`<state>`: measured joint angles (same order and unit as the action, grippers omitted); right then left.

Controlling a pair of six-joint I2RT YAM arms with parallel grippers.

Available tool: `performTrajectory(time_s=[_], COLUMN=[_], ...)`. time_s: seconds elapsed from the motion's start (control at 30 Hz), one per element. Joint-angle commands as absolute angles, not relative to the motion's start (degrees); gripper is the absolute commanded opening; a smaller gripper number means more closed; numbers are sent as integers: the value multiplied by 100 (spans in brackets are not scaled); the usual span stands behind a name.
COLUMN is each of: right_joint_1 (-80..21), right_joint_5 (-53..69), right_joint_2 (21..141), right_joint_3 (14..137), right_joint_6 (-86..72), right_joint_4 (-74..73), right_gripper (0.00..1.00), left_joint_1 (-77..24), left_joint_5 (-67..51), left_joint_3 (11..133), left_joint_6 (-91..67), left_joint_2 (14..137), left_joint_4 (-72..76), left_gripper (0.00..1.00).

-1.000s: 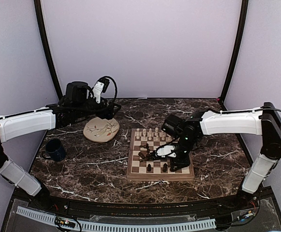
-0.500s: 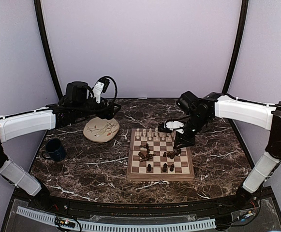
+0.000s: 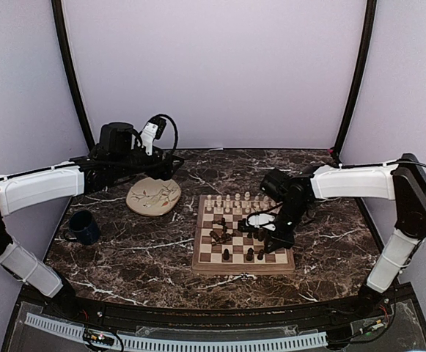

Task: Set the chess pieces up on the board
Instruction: Adjust the bishop at c8.

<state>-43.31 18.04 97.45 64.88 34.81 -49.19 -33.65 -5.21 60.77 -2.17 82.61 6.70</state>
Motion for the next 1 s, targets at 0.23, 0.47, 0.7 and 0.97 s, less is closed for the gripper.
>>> performTrajectory(time_s=[0.23,0.47,0.7,0.97], right_joint_1=[-4391,-4390,-4412,-4453], right_joint_5=[1832,1969,2000,2030], right_joint_2=[10066,10126,10083,10064], right_joint_3=[6423,6460,6398,6407], right_joint_6=[3384,3413,3476,3489], right_joint_4=[-4494,-4536,-4612,-4654], right_gripper=[3,4,4,5], left_joint_1=[-3393,-3390,-3393,-3393], left_joint_5=[-591,-598,-633,-642], left_joint_3=[6206,6214,6214,6214], left_joint_6=[-185,-185,-202,-204], left_joint_2=[8278,8279,8295,8306], left_joint_4=[685,676,677,677], left_gripper=[88,87,88,88])
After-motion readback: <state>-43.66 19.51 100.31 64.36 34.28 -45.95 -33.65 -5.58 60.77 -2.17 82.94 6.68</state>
